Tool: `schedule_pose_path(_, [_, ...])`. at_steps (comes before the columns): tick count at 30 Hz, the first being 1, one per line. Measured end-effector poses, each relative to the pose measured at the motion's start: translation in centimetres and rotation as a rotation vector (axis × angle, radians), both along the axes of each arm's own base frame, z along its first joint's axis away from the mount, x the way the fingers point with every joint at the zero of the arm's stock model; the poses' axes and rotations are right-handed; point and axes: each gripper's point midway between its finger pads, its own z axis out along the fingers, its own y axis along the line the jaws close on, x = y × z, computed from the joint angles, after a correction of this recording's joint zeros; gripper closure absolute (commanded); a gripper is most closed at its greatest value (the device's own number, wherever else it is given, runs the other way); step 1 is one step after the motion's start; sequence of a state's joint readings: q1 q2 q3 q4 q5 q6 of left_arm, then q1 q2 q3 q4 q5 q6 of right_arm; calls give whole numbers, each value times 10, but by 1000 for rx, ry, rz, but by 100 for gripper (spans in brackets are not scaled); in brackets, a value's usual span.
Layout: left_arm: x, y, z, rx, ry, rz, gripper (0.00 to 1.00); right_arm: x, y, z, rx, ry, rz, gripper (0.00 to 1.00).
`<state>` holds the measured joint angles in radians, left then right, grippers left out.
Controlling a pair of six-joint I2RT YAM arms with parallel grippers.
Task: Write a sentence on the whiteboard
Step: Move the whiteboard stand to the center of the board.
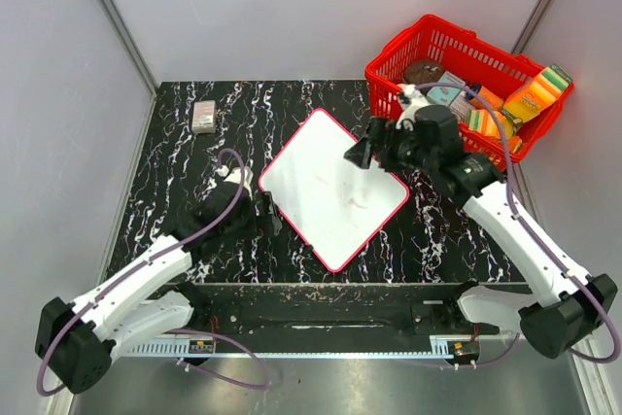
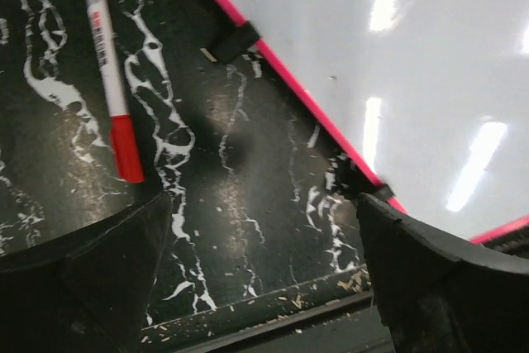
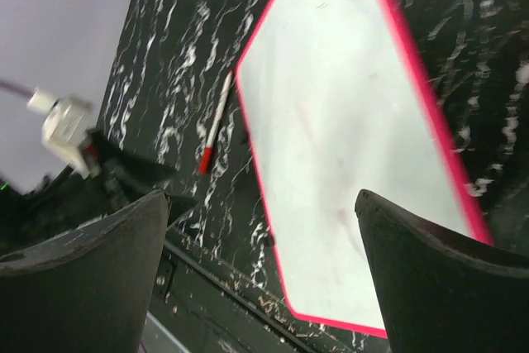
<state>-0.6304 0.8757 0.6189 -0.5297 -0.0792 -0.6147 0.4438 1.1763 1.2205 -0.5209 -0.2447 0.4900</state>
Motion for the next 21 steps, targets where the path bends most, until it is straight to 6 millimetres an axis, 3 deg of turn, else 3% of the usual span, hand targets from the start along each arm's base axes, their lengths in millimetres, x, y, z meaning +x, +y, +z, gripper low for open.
schedule_pose_path(5, [5, 21, -28, 122, 71, 109, 3, -24, 47, 0, -27, -53, 85, 0])
schedule_pose_path(8, [8, 38, -45, 203, 124, 178, 9, -35, 62, -4, -21, -62, 114, 0])
schedule_pose_path(14, [10, 56, -64, 298, 195, 233, 18, -44, 59, -21, -22, -44, 88, 0])
schedule_pose_path(17, [10, 49, -62, 301, 182, 197, 28, -49, 54, -21, -10, -49, 81, 0])
schedule_pose_path(18, [10, 43, -60, 301, 170, 170, 37, -50, 52, -19, -3, -56, 80, 0])
schedule_pose_path(21, [3, 21, -58, 289, 145, 81, 41, -55, 46, -10, 17, -80, 70, 0])
